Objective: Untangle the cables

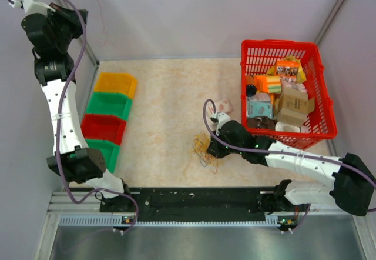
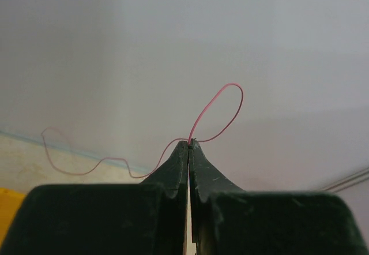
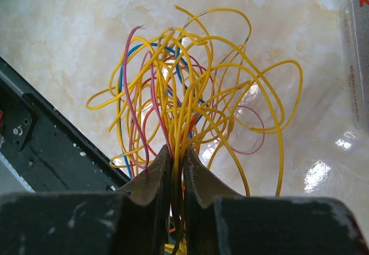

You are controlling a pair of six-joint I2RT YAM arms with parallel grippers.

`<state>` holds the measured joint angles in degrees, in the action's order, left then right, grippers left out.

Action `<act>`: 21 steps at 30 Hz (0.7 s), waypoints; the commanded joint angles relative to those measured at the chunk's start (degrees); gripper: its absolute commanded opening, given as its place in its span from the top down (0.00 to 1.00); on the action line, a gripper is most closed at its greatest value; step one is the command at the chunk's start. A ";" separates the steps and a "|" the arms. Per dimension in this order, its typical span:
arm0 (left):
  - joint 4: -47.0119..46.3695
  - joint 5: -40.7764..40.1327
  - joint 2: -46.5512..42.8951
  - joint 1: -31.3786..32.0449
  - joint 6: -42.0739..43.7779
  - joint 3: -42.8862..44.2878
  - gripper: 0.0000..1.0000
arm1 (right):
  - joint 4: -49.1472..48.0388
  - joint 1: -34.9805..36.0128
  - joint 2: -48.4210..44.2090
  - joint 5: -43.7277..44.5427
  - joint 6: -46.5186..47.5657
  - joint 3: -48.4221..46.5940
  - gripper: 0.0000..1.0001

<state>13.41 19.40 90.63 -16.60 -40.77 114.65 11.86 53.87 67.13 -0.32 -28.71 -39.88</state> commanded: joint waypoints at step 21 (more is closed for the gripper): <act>-7.61 -8.33 -5.81 -1.24 8.70 -19.74 1.00 | -3.24 -0.17 3.00 -0.56 -1.17 -3.01 1.00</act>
<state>9.85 10.92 89.54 -17.34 -32.80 91.57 11.57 53.84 70.04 -0.36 -29.21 -39.88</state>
